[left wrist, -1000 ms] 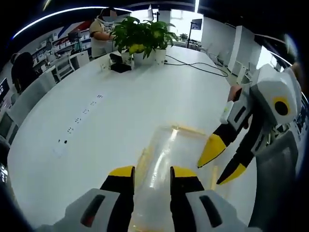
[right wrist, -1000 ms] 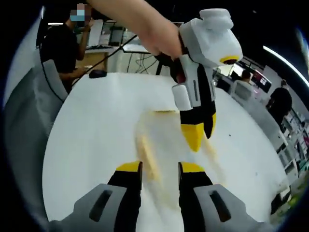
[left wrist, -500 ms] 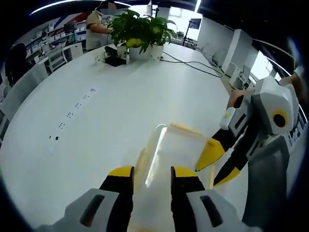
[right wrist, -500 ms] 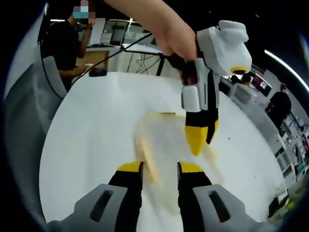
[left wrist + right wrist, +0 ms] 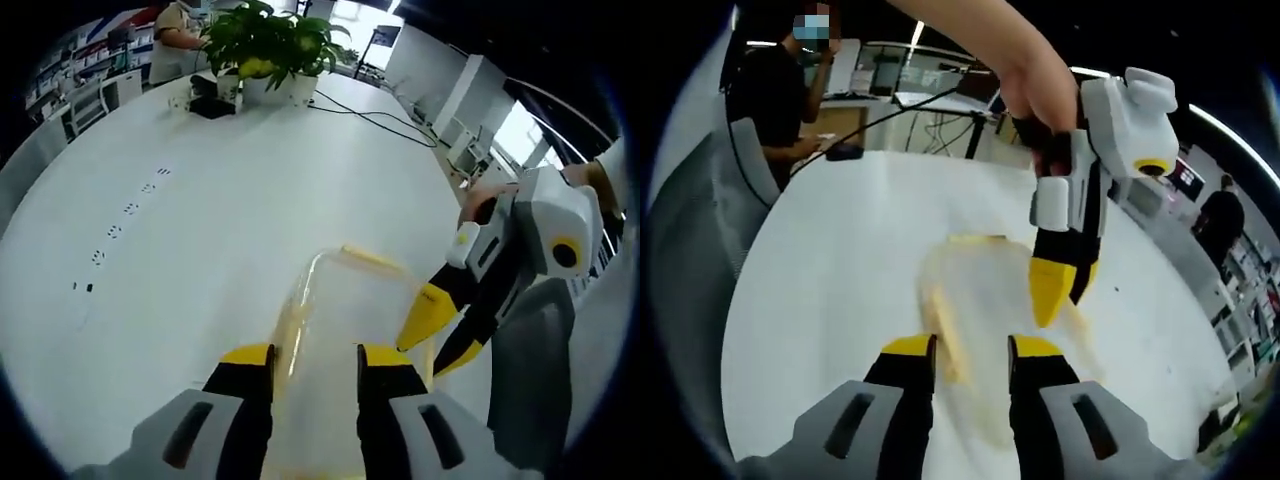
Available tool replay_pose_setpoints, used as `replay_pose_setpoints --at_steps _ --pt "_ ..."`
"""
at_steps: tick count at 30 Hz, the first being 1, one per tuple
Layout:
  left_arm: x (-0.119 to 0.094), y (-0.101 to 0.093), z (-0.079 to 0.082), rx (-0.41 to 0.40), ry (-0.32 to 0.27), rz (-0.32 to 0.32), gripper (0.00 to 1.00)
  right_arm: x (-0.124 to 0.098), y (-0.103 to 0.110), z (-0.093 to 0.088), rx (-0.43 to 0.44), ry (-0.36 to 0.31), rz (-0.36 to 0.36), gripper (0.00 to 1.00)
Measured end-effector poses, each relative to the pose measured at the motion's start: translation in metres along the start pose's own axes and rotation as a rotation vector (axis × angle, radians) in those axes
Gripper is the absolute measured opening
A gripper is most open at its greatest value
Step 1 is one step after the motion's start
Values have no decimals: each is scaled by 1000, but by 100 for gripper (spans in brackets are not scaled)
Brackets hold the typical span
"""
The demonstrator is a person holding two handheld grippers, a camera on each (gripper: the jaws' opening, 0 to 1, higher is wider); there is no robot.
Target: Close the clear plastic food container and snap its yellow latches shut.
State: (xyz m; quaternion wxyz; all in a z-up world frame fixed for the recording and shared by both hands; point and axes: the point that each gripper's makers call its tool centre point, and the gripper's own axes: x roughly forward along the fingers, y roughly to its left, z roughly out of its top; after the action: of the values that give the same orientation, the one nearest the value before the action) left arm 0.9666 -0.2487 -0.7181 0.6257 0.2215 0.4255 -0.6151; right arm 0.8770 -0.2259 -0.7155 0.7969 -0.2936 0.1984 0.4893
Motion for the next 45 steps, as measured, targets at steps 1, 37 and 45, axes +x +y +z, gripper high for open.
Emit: replay_pose_setpoints --at_steps 1,37,45 --pt "0 0 0 -1 7 -8 26 0 0 0 -1 -1 0 25" --pt "8 -16 -4 -46 150 -110 32 4 -3 -3 -148 36 -29 26" --pt "18 -14 -9 -58 154 -100 30 4 -5 -4 -165 40 -21 26"
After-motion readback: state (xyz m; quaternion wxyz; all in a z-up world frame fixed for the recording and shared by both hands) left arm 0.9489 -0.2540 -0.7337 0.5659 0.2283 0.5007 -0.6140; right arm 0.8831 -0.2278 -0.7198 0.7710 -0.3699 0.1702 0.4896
